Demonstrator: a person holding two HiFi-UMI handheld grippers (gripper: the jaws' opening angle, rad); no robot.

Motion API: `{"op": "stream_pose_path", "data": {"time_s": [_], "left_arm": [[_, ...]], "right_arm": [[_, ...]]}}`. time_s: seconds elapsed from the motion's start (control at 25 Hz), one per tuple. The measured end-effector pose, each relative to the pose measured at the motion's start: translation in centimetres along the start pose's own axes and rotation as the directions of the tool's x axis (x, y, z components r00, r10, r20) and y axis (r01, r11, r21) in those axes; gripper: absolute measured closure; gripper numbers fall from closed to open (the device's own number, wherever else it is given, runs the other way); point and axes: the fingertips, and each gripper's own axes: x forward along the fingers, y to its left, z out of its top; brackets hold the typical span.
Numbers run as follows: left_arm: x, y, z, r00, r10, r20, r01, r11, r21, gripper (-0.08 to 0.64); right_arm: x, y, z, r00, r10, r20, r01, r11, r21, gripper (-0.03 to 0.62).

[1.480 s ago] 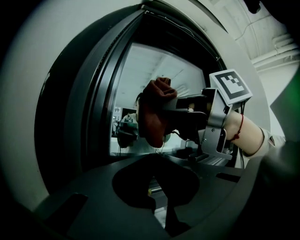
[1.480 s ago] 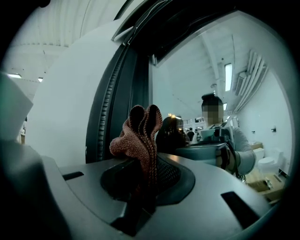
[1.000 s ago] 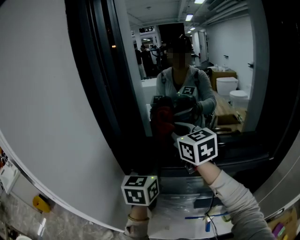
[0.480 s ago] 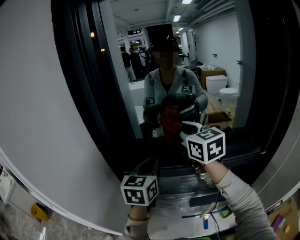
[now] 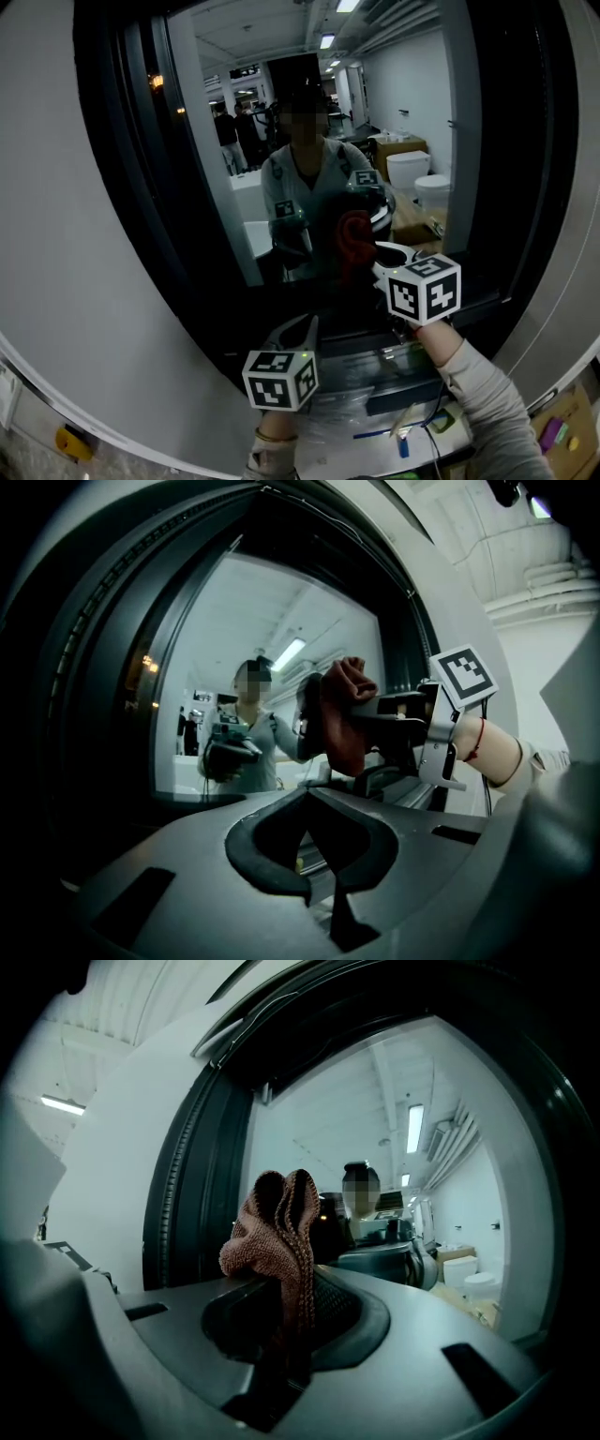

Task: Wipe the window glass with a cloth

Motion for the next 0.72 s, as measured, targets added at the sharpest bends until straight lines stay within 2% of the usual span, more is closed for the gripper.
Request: {"op": "stream_pose_path", "data": {"time_s": [0.72], "left_arm": [[3.7,-5.6,0.2,0.991,-0.132,-0.009,0.132,0.991,0.027,0.555]], "right_arm": [[-6.7,-8.3,-0.1,0.980,-0.198,0.010,0.198,0.980,0.006,0.540]]}}
